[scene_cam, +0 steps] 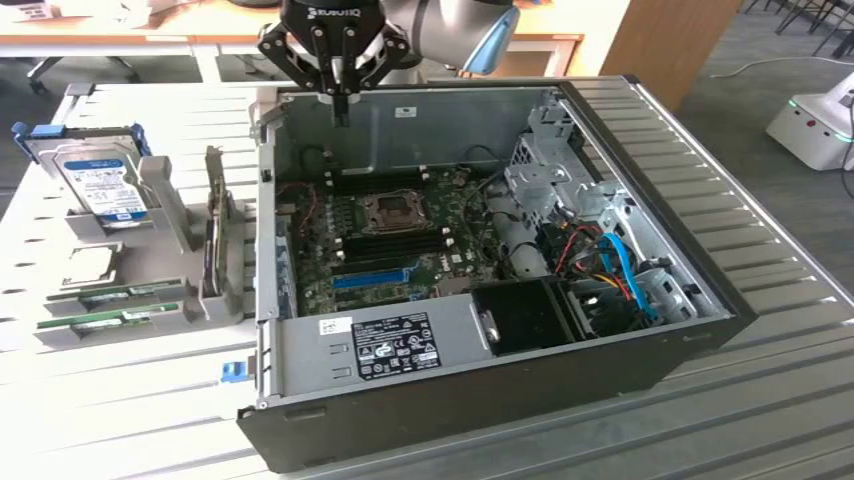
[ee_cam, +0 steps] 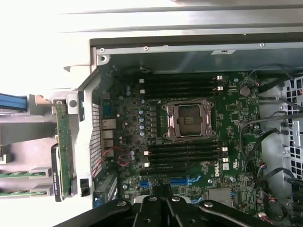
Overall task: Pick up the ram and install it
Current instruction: 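Reach for the ram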
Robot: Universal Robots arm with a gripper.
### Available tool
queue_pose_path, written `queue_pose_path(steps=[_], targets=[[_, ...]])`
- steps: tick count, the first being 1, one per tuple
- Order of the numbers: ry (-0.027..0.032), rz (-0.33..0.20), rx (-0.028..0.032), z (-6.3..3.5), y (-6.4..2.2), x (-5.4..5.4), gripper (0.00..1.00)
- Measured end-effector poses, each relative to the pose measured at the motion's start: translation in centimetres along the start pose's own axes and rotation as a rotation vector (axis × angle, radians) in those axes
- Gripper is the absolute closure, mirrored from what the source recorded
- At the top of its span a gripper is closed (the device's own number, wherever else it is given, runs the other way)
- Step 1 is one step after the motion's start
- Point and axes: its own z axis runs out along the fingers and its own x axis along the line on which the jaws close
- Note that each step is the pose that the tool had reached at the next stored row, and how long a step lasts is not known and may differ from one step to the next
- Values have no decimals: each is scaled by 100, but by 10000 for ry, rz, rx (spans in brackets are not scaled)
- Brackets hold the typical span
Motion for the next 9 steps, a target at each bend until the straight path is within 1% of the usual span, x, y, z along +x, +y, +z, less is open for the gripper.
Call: queue_pose_path(steps=[9], targets=[[0,0,-1,-1,-6,110,89]])
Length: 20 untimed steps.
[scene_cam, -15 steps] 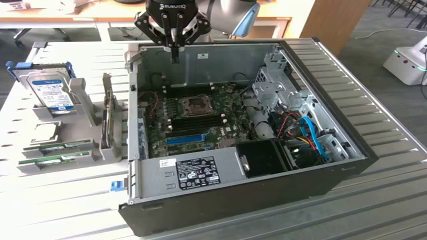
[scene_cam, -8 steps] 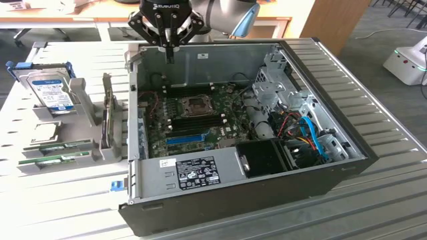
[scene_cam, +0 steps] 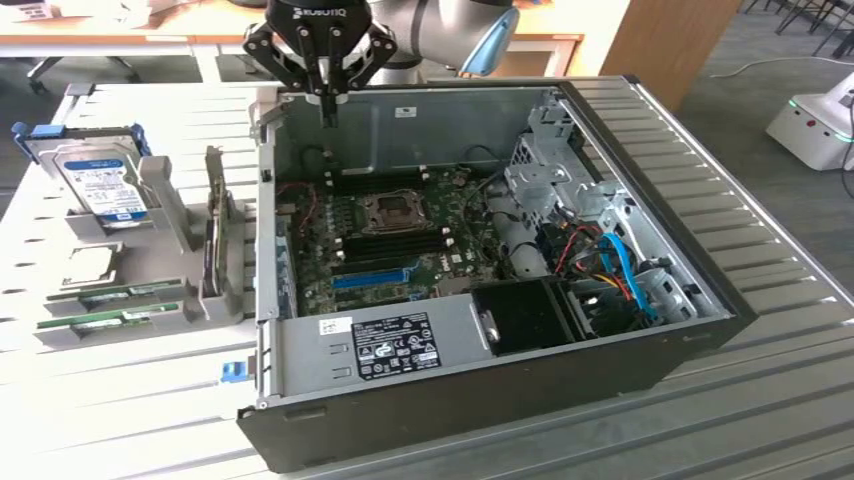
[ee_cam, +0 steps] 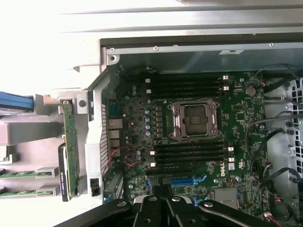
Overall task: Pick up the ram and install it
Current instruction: 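Reach for the ram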
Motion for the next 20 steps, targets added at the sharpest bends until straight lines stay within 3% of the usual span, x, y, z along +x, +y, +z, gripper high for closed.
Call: queue_pose_path(steps=[20], targets=[[0,0,0,-4,-16,268,89]])
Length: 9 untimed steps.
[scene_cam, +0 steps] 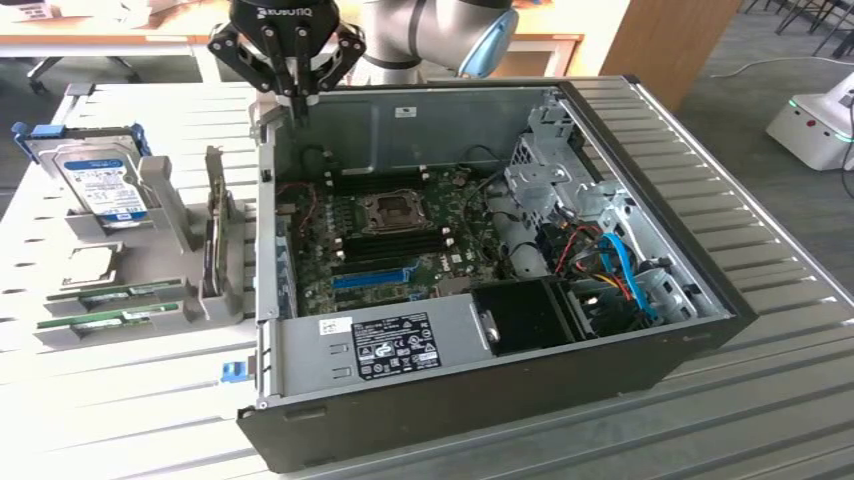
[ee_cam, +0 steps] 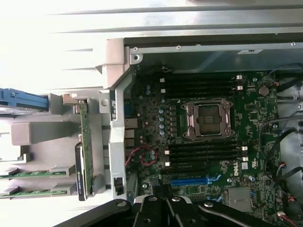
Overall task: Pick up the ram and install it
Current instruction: 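Reach for the ram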
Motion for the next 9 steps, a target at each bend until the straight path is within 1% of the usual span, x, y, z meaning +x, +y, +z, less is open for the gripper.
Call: queue_pose_path(steps=[9], targets=[[0,0,1,-2,-6,113,89]])
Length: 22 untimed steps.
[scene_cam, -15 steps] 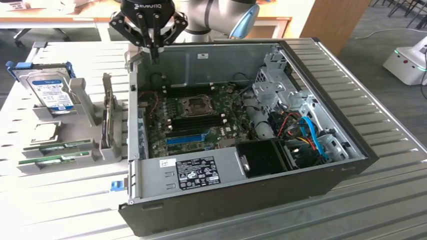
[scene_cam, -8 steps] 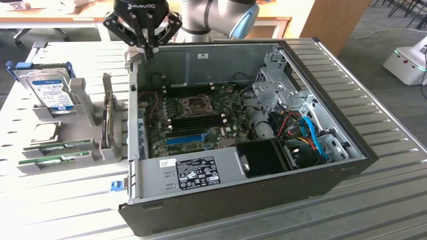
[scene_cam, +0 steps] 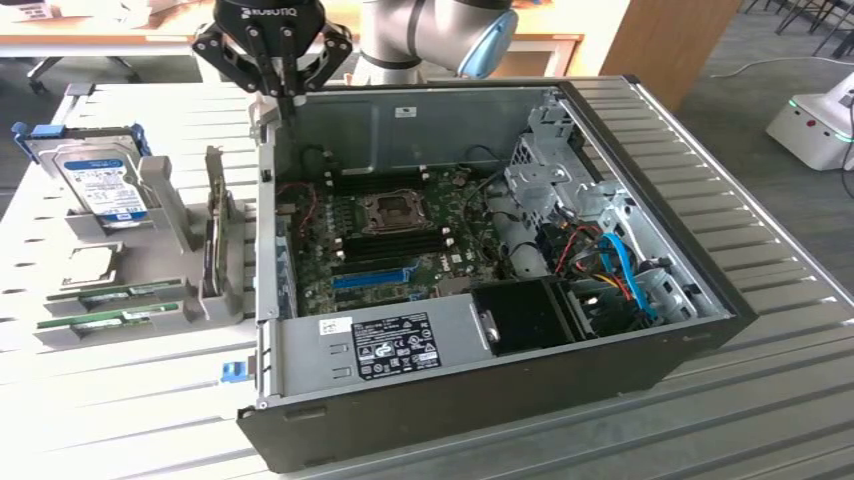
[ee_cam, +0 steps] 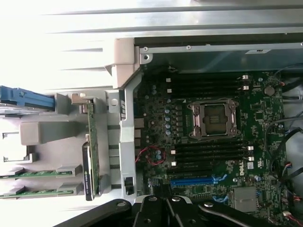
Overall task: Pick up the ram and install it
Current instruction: 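Reach for the ram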
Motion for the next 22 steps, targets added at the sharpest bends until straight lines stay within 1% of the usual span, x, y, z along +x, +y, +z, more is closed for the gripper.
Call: queue_pose_path(steps=[22], targets=[[0,1,0,-4,-15,267,89]])
